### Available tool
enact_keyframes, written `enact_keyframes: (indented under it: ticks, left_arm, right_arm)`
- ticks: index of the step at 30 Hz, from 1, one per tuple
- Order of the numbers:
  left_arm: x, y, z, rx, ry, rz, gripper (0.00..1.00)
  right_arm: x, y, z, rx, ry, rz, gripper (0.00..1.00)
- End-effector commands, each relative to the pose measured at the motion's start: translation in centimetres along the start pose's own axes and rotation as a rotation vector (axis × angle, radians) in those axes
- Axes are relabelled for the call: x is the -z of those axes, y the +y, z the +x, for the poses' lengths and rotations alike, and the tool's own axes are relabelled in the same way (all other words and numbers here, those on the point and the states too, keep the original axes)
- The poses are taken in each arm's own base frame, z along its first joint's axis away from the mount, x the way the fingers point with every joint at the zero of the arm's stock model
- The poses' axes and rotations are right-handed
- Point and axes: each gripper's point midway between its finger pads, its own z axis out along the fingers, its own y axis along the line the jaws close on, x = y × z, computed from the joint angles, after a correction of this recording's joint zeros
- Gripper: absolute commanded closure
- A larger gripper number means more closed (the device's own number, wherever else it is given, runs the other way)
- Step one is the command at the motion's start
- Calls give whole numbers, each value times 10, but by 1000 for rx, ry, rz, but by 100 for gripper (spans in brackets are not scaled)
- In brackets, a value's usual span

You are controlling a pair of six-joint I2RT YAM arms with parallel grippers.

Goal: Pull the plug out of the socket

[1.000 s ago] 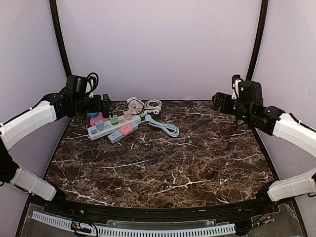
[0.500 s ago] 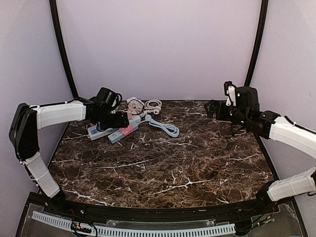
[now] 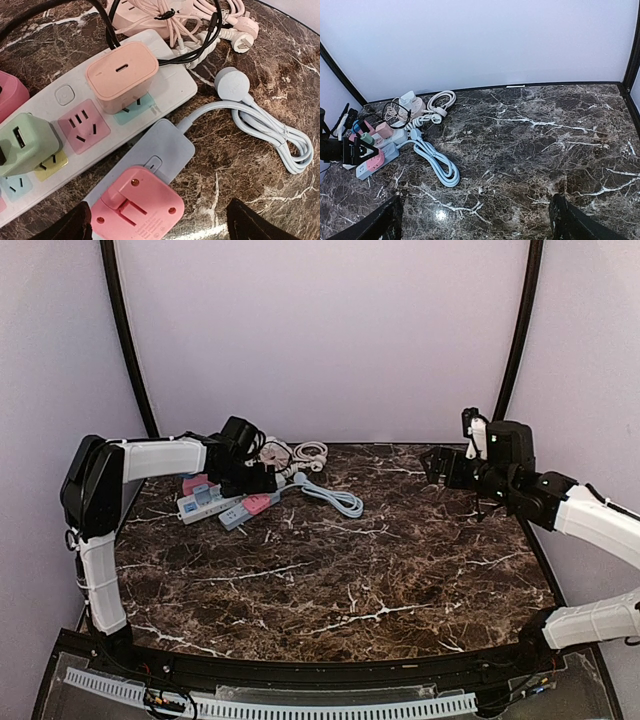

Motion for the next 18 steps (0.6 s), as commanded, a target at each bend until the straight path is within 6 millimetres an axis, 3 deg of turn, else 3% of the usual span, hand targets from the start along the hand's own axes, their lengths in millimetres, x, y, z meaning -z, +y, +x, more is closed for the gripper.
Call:
enact_keyframes:
  ticks: [1,9,18]
  left_arm:
    - [-7,7,-1,-16,26,7,6]
    - [-27,14,7,-45,74,20,5]
    - [-30,-5,27,-41,148,135,4]
  right_arm:
    - [3,-8,3,-5,-4,26,1]
    - [1,-8,8,-9,8,19,2]
    - [-1,-7,11,-13,19,7,2]
